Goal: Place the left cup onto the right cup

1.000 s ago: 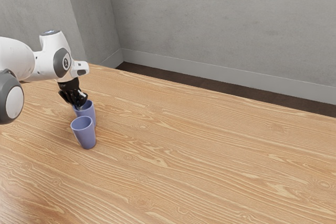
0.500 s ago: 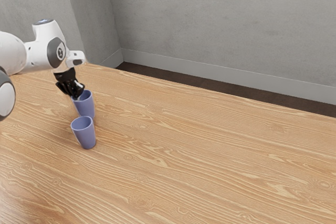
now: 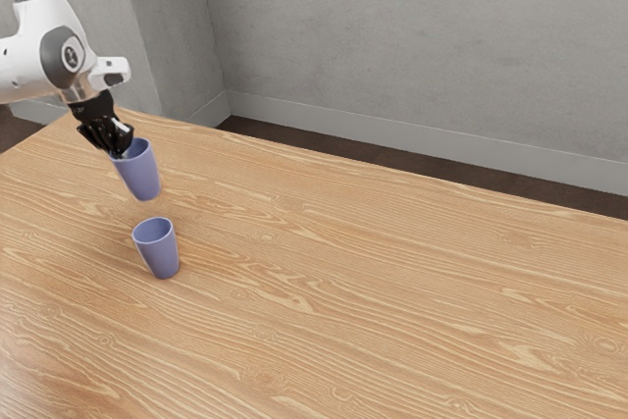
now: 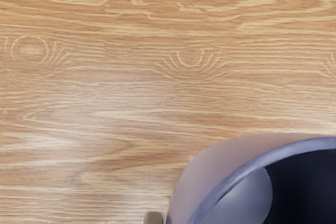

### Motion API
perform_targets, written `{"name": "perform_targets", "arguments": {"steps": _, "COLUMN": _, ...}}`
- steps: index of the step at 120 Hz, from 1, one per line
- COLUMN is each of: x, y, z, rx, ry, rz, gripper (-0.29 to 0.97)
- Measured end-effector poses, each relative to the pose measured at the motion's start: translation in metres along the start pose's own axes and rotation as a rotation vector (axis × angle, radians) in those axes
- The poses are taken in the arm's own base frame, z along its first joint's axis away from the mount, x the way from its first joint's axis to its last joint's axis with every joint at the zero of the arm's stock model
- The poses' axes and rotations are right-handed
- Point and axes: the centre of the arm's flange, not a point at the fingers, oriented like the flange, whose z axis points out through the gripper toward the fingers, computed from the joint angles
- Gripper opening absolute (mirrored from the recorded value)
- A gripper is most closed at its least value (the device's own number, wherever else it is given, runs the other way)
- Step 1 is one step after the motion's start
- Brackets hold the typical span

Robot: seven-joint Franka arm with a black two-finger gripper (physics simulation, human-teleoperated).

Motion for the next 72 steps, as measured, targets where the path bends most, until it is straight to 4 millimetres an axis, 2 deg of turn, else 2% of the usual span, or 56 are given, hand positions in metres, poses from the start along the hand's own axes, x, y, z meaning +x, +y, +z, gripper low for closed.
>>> {"name": "perform_targets", "arguments": {"steps": 9, "x": -0.004, "y": 0.005, "z": -0.014, "rx": -0.001, "ry": 0.002, "rz": 0.011, "gripper": -0.1}}
{"name": "perform_targets", "arguments": {"steps": 20, "x": -0.017, "y": 0.009, "z": -0.022, "rx": -0.017, "ry": -0.01, "rz": 0.013, "gripper": -0.1}}
{"name": "perform_targets", "arguments": {"steps": 50, "x": -0.045, "y": 0.026, "z": -0.026, "rx": -0.038, "ry": -0.037, "rz": 0.039, "gripper": -0.11}}
{"name": "perform_targets", "arguments": {"steps": 72, "x": -0.055, "y": 0.025, "z": -0.02, "rx": -0.034, "ry": -0.053, "rz": 0.041, "gripper": -0.11}}
